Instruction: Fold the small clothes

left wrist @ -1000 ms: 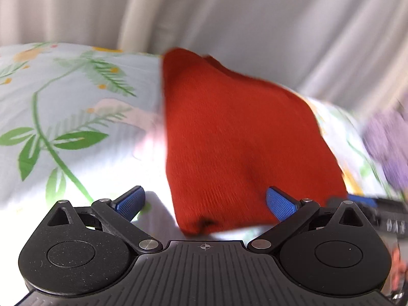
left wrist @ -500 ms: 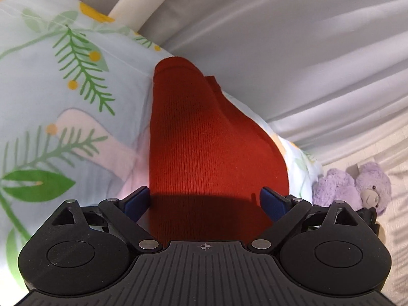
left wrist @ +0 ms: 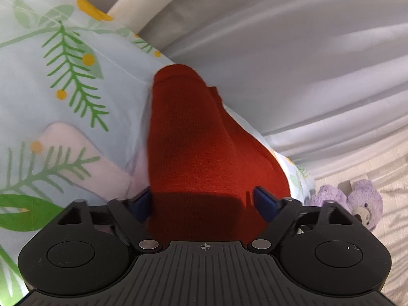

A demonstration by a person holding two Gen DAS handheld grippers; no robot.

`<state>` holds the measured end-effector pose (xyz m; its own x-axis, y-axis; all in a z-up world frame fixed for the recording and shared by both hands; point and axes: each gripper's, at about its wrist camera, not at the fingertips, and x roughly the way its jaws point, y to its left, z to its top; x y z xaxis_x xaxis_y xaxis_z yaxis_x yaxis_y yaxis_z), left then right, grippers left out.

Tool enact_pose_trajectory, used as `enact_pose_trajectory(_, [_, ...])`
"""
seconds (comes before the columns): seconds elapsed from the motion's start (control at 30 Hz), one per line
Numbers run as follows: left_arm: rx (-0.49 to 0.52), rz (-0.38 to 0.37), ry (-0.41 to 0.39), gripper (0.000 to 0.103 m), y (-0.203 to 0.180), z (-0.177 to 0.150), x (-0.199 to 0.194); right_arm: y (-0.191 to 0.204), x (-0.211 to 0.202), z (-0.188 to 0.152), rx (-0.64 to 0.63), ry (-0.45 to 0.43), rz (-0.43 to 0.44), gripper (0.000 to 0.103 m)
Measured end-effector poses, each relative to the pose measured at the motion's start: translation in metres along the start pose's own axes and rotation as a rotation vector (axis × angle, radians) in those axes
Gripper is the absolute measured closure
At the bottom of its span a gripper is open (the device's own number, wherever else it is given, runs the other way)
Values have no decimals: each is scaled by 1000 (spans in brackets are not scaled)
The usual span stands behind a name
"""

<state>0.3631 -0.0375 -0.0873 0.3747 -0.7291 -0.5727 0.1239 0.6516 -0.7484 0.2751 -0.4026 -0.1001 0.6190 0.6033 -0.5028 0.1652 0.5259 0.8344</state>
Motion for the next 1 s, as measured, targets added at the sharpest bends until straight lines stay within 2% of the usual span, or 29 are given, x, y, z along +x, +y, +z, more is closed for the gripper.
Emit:
enact_pose_trajectory(0.07, [-16,13,1,38,4,0,-2,2,5,0,5,-2,0,62])
enact_pose_trajectory(0.4, [16,-14,-34,54,-4,-6,-14,20,6,-8,-20,-24,44,66])
enact_pose_trajectory(0.53, [49,-72,-61,56,-18,-8,-26,38,0,-13,-68,-35,51,68])
enact_pose_trajectory(0.63, [78,-62,-74,57,-26,-10,-33,50,-2,-18,-88,-31,72,69])
enact_pose_trajectory(0.73, [60,-66,-90,57,-27,-13,-46,58,-2,-24,-89,-27,81,69])
enact_pose_trajectory(0.87, [61,-80,-135,57,-30,-20,-76,69,-3,-31,-83,-23,119,70])
enact_pose_trajectory(1.0, [30,-62,-174,57,-24,-32,-109,86,-4,-42,-105,3,162,70])
